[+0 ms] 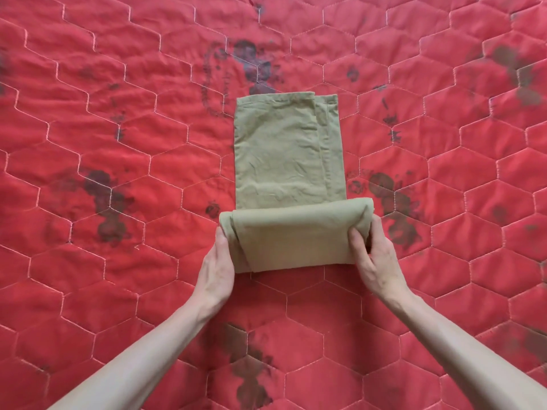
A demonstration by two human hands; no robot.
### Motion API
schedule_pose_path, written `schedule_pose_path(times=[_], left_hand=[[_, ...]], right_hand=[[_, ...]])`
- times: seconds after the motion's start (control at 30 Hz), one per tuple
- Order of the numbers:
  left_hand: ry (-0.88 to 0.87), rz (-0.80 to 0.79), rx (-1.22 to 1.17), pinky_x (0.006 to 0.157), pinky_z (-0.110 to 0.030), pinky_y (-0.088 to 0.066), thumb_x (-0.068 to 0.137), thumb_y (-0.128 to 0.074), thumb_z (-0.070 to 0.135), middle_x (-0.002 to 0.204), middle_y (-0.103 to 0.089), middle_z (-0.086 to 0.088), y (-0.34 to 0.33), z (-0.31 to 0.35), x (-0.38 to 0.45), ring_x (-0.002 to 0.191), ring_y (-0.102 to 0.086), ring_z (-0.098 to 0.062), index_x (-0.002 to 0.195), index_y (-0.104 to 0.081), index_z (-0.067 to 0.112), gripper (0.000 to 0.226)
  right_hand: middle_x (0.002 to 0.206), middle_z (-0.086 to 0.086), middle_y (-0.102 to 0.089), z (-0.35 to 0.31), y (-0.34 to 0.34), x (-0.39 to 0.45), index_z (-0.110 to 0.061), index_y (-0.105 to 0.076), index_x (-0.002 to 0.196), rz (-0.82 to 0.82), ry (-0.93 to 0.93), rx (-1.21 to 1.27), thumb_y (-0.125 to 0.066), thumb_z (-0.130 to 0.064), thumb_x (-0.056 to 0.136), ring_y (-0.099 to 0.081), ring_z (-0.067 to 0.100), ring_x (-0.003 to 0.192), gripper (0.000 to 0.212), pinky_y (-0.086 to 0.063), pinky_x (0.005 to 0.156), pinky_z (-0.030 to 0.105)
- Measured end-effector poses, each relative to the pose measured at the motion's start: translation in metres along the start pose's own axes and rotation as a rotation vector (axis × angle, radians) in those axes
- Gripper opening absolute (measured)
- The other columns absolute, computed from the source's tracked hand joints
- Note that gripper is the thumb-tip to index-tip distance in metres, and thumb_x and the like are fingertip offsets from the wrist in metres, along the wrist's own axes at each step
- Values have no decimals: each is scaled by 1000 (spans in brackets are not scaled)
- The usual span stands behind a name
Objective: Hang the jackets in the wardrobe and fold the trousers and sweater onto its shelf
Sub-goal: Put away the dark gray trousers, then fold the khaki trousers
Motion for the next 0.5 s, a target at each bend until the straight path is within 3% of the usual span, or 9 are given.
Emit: schedule_pose_path(times=[0.1,0.17,0.27,0.33,0.4,0.5], left_hand=[[41,0,-40,130,-29,-8,93,-5,84,171,-26,4,-11,12,4,157,-18,-8,166,-24,24,96],[27,-20,-17,127,-44,-26,101,-17,75,158,-48,1,-15,21,9,150,-40,-22,157,-34,26,77],[6,8,129,109,-52,-42,106,-38,60,131,-63,-7,-18,28,19,128,-56,-34,133,-41,19,49],[-44,49,197,108,-53,-42,106,-40,57,129,-63,-8,-19,31,21,126,-55,-35,136,-38,19,48],[-83,103,244,111,-51,-39,106,-40,55,138,-58,-8,-20,33,22,132,-50,-34,146,-36,20,53],[-106,173,407,109,-47,-36,106,-38,55,138,-47,-10,-14,32,23,133,-42,-34,158,-32,20,63]], right_hand=[[80,-16,-64,2,-12,6,-23,-50,129,47,-80,23,-36,-61,102,-61,4,78,48,-46,74,24],[75,-10,-62,4,-18,13,-18,-52,125,60,-154,-1,-36,-53,109,-63,19,81,42,-45,78,41],[73,-5,-59,5,-25,19,-13,-52,133,120,-257,-67,-37,-38,113,-63,38,89,35,-37,74,41],[94,4,-67,1,-27,19,-14,-46,142,211,-268,-59,-42,-33,112,-64,36,100,36,-40,79,38],[128,12,-60,-4,-29,17,-14,-40,151,276,-251,-47,-46,-27,110,-57,30,118,43,-43,92,37],[144,13,-46,-6,-28,11,-15,-37,158,311,-130,-205,-51,-16,107,-48,28,131,52,-43,108,42]])
Point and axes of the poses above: each hand's wrist, its own x-axis towards the middle knuckle, its own y-axis out of the back of the hand, z = x × y, the point moved 3 cm from there along x, towards the middle knuckle
